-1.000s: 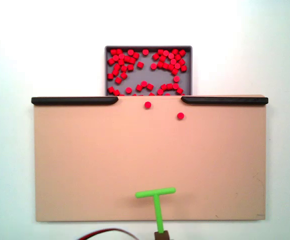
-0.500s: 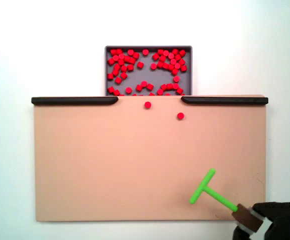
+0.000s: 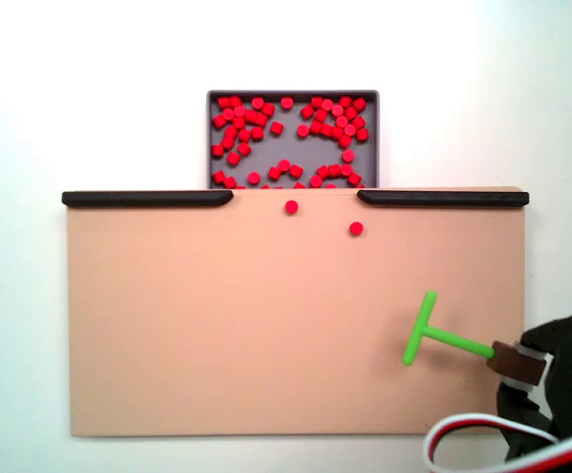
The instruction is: Push granules from right to the grey container
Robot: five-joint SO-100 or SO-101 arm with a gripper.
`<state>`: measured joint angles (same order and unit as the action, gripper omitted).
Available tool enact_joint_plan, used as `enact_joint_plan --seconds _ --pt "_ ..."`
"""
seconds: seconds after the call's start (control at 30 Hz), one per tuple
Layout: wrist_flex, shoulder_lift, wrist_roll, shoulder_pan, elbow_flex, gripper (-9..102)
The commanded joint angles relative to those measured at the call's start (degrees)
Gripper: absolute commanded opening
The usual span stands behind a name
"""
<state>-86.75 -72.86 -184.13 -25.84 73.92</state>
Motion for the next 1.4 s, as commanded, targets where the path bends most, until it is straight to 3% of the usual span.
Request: enact_joint_plan --seconds 0.0,0.23,1.37 --pt "-0.09 1.93 -14.33 0.18 -5.19 0" --pt "-0.09 8.35 -15.03 1.05 -12.13 0" --pt "-0.09 16.96 -10.11 3.87 -18.63 0"
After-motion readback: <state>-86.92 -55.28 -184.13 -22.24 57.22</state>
